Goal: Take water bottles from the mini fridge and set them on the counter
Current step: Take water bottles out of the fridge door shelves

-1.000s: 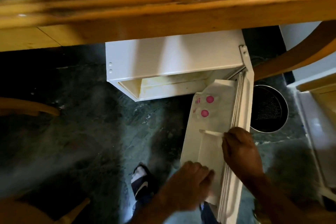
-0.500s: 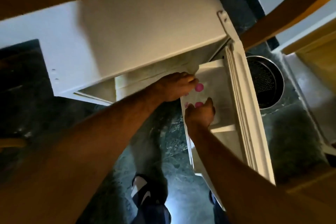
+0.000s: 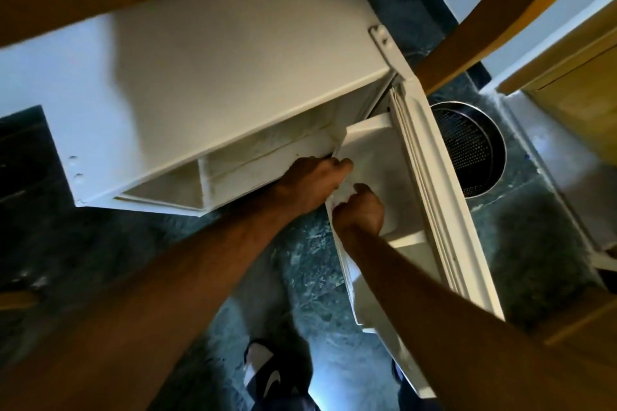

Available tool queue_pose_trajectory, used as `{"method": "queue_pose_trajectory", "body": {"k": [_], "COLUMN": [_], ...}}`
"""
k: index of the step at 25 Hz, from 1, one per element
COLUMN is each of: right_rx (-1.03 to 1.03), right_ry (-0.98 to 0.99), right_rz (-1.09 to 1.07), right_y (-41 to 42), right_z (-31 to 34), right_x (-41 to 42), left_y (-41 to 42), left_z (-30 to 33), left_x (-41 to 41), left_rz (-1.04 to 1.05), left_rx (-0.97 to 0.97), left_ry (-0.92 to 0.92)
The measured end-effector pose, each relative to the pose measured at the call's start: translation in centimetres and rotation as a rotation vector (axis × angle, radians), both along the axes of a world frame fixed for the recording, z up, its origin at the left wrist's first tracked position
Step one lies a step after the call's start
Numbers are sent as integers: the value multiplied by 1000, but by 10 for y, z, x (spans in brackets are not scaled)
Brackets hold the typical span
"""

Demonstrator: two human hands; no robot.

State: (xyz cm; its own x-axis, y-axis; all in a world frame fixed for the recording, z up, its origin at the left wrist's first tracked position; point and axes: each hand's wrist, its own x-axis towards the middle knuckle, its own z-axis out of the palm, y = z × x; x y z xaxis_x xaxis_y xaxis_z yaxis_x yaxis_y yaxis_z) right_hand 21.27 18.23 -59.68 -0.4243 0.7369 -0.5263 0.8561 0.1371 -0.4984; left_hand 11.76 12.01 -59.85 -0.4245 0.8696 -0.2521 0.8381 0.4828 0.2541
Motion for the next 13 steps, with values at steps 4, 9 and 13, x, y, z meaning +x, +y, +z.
{"method": "queue_pose_trajectory", "body": {"k": [4, 9, 13], "right_rx": [132, 384, 483], "right_ry": [99, 252, -64], "right_rz": [410, 727, 960], "right_y": [-4, 27, 65], "right_z": [89, 218, 272], "right_x": [16, 31, 31], "left_y": [-58, -95, -96], "left_z": [72, 164, 195], "left_x": [25, 74, 101], "left_rz": [288, 681, 817], "left_rx": [277, 547, 518], "left_ry": [-33, -13, 27]}}
